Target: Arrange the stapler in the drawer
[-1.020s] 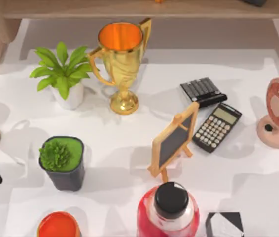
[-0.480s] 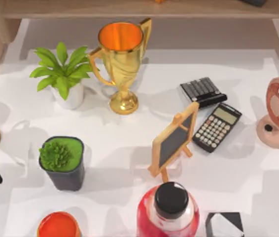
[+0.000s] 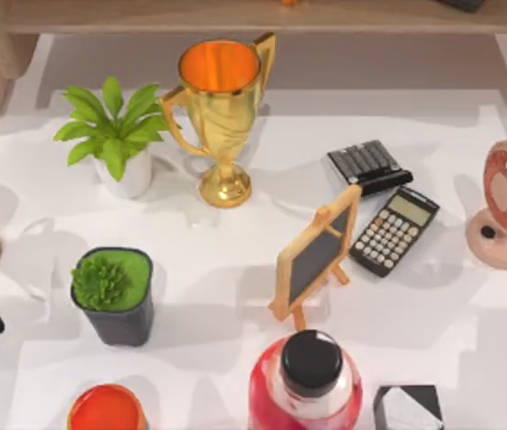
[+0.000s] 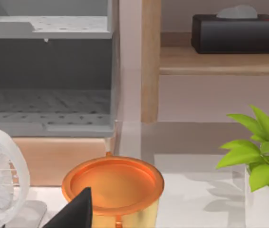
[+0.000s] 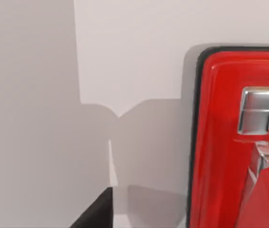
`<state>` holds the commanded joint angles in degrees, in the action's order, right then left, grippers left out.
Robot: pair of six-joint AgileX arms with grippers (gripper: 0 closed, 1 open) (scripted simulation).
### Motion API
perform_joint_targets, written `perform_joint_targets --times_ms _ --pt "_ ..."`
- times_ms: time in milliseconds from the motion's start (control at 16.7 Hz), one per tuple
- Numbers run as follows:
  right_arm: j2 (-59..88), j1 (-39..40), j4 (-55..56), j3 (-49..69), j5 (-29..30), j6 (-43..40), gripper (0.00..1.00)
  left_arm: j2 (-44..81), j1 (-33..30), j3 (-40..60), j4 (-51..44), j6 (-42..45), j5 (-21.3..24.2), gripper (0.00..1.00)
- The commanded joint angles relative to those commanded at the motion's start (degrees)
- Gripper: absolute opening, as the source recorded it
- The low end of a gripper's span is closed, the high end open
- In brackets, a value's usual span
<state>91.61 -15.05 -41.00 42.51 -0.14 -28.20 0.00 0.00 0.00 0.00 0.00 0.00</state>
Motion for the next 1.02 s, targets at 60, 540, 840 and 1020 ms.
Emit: perform_joint_targets --times_ms 60,540,840,1020 --pt "0.0 0.0 0.0 0.0 0.0 0.0 0.62 0.0 0.0 0.0 0.0 0.0 0.0 1.00" --pt "0.0 0.0 0.0 0.0 0.0 0.0 0.02 0.0 0.0 0.0 0.0 0.0 0.0 1.00" --pt "0.0 0.0 0.0 0.0 0.0 0.0 0.00 0.0 0.0 0.0 0.0 0.0 0.0 1.00" --pt "0.0 0.0 0.0 0.0 0.0 0.0 0.00 0.0 0.0 0.0 0.0 0.0 0.0 1.00"
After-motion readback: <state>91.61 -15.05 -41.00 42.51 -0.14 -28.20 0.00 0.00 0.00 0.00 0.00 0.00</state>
